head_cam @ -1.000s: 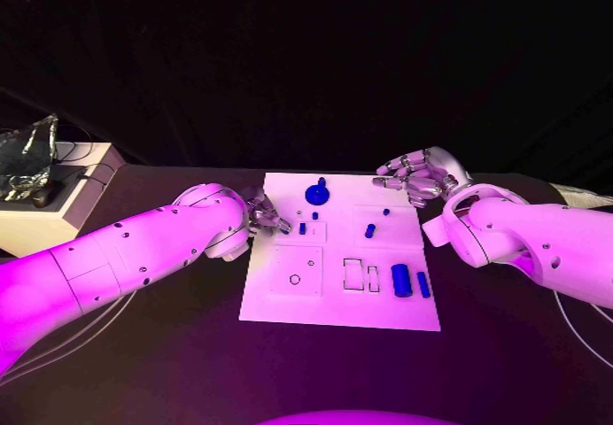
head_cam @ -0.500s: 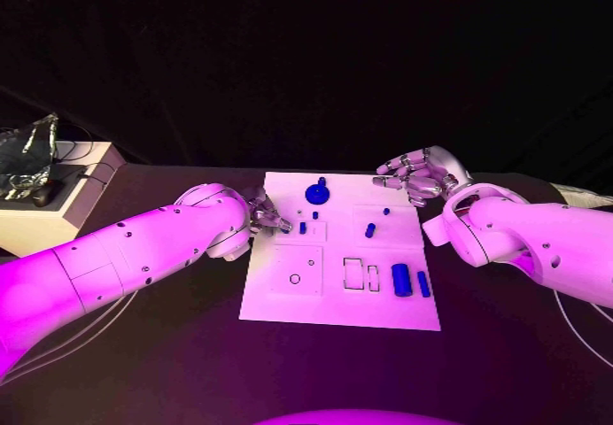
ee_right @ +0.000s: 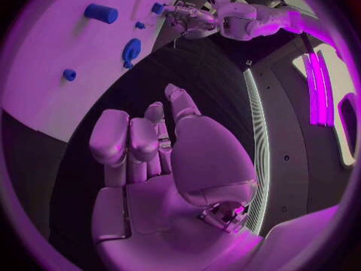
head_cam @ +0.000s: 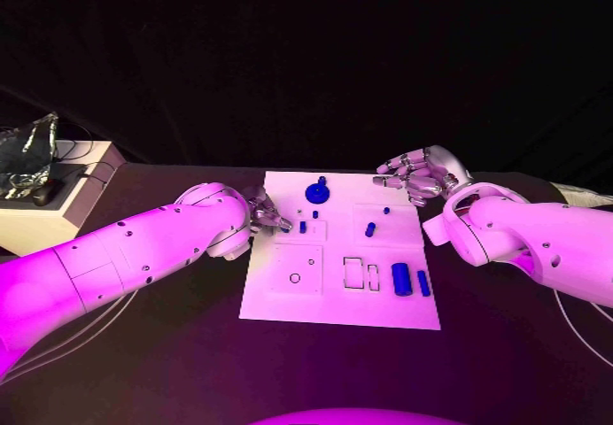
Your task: Assemble the parts on the task board
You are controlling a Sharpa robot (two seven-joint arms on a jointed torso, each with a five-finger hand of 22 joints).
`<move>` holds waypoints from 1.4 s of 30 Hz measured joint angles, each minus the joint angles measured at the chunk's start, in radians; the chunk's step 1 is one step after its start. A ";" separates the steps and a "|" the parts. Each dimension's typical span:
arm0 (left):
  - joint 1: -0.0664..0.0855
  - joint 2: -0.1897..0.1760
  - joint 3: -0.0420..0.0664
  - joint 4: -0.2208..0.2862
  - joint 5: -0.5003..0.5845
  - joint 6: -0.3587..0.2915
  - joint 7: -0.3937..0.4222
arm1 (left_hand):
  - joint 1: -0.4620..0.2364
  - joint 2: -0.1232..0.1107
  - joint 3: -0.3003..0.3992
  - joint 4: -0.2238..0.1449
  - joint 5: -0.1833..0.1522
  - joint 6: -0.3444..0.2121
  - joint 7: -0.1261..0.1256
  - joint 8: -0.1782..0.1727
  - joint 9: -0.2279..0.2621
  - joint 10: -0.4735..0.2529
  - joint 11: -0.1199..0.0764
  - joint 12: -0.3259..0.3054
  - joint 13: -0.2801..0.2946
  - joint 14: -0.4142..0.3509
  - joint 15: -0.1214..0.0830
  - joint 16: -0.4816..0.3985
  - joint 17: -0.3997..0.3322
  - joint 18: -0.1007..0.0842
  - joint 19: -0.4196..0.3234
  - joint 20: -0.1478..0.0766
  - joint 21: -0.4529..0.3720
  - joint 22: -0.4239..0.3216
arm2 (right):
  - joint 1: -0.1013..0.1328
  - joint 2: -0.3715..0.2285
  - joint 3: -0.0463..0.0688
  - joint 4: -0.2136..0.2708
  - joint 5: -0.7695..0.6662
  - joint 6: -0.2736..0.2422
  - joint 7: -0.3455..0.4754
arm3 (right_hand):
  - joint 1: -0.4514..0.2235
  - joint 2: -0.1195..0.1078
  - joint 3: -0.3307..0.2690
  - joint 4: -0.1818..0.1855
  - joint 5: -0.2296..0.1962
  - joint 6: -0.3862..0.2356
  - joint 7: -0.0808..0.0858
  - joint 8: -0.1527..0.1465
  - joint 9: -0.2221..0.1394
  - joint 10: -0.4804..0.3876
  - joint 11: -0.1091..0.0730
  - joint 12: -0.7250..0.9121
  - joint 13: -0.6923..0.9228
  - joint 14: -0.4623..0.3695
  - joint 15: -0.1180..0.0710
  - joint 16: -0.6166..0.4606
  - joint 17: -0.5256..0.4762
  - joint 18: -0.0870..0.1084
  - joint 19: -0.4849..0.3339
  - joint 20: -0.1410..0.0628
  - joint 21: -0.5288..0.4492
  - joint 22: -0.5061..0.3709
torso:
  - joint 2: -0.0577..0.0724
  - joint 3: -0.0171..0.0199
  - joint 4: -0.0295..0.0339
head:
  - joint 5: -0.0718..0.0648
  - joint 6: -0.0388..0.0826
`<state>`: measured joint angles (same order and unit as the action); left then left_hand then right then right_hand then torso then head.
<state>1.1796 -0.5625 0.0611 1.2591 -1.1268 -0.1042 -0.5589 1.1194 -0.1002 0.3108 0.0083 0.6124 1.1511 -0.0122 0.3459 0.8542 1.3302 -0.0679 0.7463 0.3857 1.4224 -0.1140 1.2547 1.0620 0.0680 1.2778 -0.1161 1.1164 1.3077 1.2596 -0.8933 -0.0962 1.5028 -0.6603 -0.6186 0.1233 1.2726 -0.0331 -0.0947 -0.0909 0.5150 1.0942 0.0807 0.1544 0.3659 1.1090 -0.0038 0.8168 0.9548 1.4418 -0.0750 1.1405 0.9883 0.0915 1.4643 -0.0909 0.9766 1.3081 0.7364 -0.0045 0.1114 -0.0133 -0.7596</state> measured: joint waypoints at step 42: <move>-0.002 -0.014 0.000 0.015 -0.025 0.014 0.007 | -0.008 -0.008 0.008 0.008 0.003 0.000 0.000 0.005 0.011 0.023 -0.016 0.004 -0.004 0.001 0.002 0.004 0.005 0.000 0.004 -0.004 0.000 0.000 | -0.002 -0.002 0.000 0.000 0.000 0.002 0.000 | 0.000 0.000 0.000 0.000 0.000 0.000 0.000 -0.004 -0.001 0.000 0.000 0.000 0.001 0.000 0.000 0.000 0.000 0.000 0.000 0.000 0.000 0.000 | 0.000 -0.0004 0.0006 | 0.000 -0.006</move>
<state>1.1780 -0.5765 0.0611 1.2744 -1.1515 -0.0899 -0.5515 1.1112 -0.1084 0.3192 0.0166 0.6156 1.1508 -0.0125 0.3505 0.8651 1.3534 -0.0835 0.7503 0.3814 1.4236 -0.1125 1.2585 1.0671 0.0681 1.2815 -0.1198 1.1164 1.3075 1.2580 -0.8950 -0.0962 1.5023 -0.6603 -0.6164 0.1235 1.2727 -0.0331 -0.0947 -0.0909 0.5150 1.0942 0.0806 0.1503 0.3649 1.1091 -0.0038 0.8168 0.9557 1.4418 -0.0750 1.1405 0.9882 0.0914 1.4643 -0.0909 0.9767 1.3076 0.7363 -0.0049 0.1120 -0.0137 -0.7653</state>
